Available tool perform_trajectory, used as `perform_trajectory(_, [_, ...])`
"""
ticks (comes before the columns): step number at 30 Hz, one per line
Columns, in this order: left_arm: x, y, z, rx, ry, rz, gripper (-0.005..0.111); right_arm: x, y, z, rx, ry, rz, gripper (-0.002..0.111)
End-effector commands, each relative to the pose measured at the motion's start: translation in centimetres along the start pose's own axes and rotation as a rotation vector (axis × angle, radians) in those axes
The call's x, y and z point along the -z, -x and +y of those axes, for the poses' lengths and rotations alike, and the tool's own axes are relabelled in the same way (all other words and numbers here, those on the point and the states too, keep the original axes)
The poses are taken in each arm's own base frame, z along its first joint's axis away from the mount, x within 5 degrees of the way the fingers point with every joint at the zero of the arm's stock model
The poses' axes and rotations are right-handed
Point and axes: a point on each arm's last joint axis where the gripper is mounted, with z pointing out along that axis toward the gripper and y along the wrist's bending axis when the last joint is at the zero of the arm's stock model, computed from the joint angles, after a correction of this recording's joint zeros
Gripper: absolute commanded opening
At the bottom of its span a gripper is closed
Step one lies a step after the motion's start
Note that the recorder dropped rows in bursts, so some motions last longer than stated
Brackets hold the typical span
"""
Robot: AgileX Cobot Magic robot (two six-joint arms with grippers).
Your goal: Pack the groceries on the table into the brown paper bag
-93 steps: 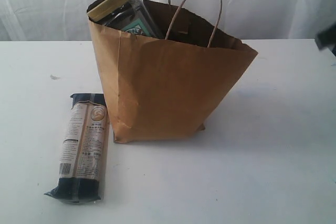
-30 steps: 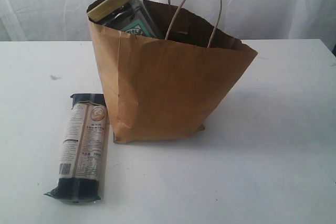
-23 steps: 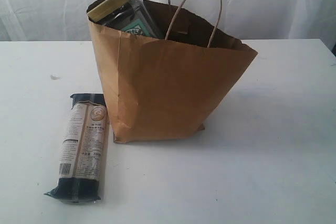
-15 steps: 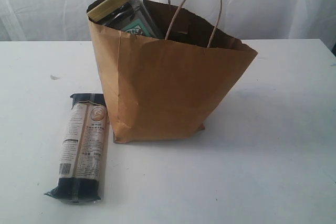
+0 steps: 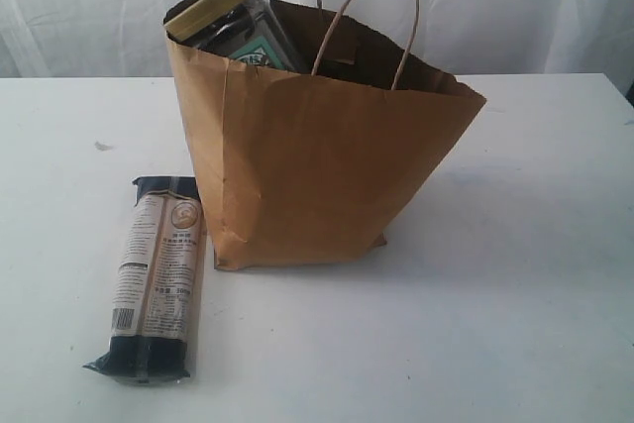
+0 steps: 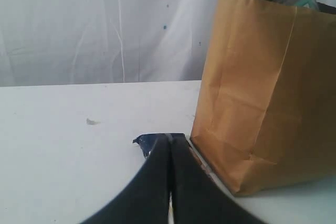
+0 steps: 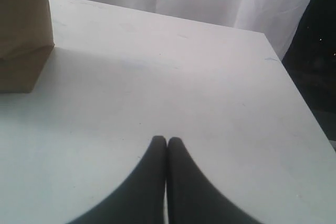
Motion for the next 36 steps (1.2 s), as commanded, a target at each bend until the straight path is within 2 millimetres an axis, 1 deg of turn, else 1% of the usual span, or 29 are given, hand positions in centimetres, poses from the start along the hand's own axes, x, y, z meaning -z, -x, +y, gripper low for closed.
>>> perform_trajectory(1, [0.0, -0.1, 0.0, -0.008, -0.004, 0.004, 0.0, 0.0, -0.1, 0.0, -0.003, -0.001, -0.003, 0.0])
perform_trajectory(9, [0.0, -0.1, 0.1, -0.013, 0.008, 0.002, 0.0, 0.0, -0.1, 0.0, -0.003, -0.001, -0.003, 0.0])
perform_trajectory(11, [0.1, 0.1, 0.8, -0.124, 0.091, -0.009, 0.0, 0.0, -0.1, 0.0, -0.003, -0.001, -0.003, 0.0])
perform_trajectory(12, [0.1, 0.1, 1.2, -0.139, 0.137, -0.014, 0.0, 0.0, -0.1, 0.0, -0.003, -0.001, -0.003, 0.0])
perform_trajectory(14, [0.2, 0.3, 1.8, -0.103, 0.198, -0.034, 0.0, 0.0, -0.1, 0.0, -0.003, -0.001, -0.003, 0.0])
perform_trajectory(16, [0.4, 0.7, 2.3, 0.02, 0.262, -0.082, 0.0, 0.0, -0.1, 0.0, -0.003, -0.001, -0.003, 0.0])
perform_trajectory(19, [0.8, 2.8, 2.6, 0.176, 0.297, -0.187, 0.0, 0.0, -0.1, 0.0, -0.003, -0.001, -0.003, 0.0])
perform_trajectory(21, [1.2, 4.5, 2.4, 0.224, 0.299, -0.25, 0.0, 0.0, -0.1, 0.0, -0.003, -0.001, -0.003, 0.0])
perform_trajectory(26, [2.4, 8.9, 1.5, 0.195, 0.27, -0.38, 0.0, 0.0, -0.1, 0.0, -0.003, -0.001, -0.003, 0.0])
perform_trajectory(29, [3.2, 11.0, 1.0, 0.162, 0.257, -0.443, 0.0, 0.0, -0.1, 0.0, -0.003, -0.001, -0.003, 0.0])
perform_trajectory(32, [3.9, 12.6, 0.4, 0.147, 0.233, -0.493, 0.0, 0.0, -0.1, 0.0, -0.003, -0.001, -0.003, 0.0])
perform_trajectory(34, [4.3, 13.6, -0.2, 0.167, 0.174, -0.53, 0.0, 0.0, -0.1, 0.0, -0.003, -0.001, -0.003, 0.0])
perform_trajectory(36, [4.7, 14.5, -1.2, 0.231, 0.061, -0.581, 0.0, 0.0, -0.1, 0.0, -0.019, 0.001, -0.003, 0.0])
